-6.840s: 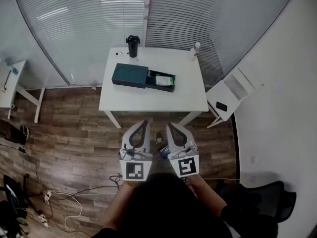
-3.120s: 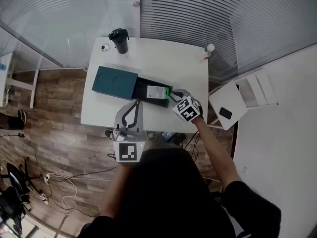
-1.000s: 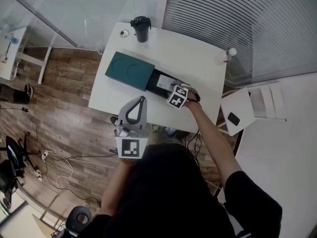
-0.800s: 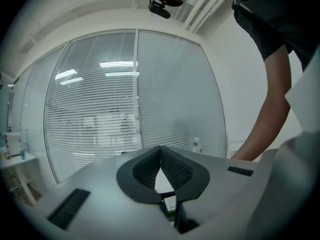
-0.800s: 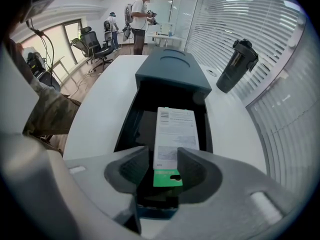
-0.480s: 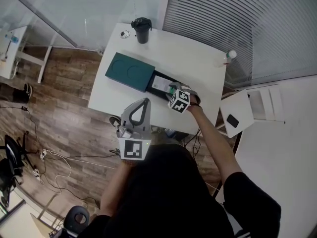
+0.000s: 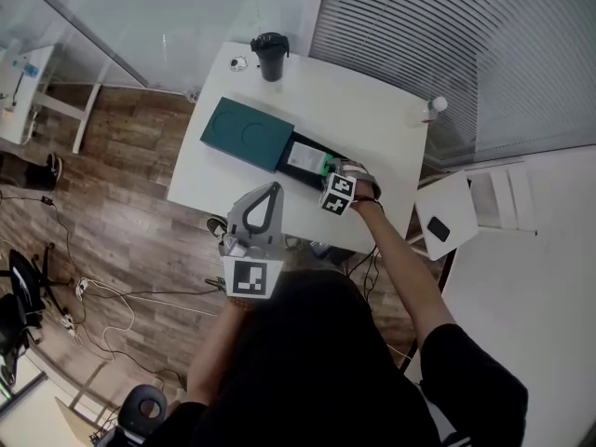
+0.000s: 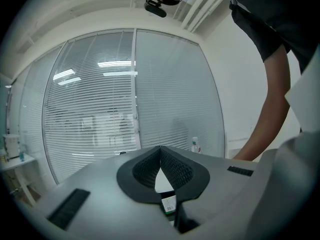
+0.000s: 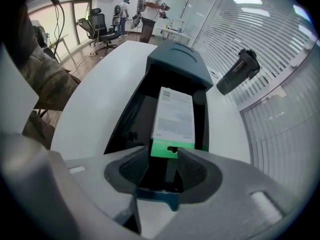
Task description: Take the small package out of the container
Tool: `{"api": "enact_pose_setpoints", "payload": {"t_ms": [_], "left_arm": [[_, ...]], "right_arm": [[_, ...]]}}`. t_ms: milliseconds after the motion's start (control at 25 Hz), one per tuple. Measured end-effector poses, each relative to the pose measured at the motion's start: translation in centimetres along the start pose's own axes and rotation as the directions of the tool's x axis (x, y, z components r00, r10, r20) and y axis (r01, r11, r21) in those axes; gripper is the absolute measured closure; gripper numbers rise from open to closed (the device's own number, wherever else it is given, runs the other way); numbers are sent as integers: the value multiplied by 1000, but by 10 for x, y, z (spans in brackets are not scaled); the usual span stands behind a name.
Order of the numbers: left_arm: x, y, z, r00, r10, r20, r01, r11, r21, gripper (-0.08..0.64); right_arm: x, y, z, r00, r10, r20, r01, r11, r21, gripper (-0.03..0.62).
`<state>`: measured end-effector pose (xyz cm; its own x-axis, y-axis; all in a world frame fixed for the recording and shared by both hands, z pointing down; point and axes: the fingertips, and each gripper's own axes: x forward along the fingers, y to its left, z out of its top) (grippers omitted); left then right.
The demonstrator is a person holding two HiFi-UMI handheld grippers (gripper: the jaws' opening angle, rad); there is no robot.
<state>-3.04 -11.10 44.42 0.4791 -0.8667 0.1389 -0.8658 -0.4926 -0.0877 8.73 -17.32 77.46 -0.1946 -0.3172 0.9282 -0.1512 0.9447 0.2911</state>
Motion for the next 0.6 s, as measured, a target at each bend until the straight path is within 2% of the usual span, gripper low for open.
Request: {"api": "enact_pose_setpoints", "payload": {"t_ms": [200, 400, 600], "left_arm": [[-3, 0, 2, 1000, 10, 6, -10, 1000, 8, 561], [-7, 0, 2, 1000, 15, -4, -15, 1000, -1, 561], [-7, -4, 0, 1000, 7, -2, -7, 1000, 5, 561]], "right_arm": [[6, -7, -3, 996, -86, -33, 83, 993, -85, 417], [2, -4, -4, 993, -111, -31, 107, 986, -127, 460], [-2, -4, -1, 992, -129, -10, 127, 983, -130, 495]]}}
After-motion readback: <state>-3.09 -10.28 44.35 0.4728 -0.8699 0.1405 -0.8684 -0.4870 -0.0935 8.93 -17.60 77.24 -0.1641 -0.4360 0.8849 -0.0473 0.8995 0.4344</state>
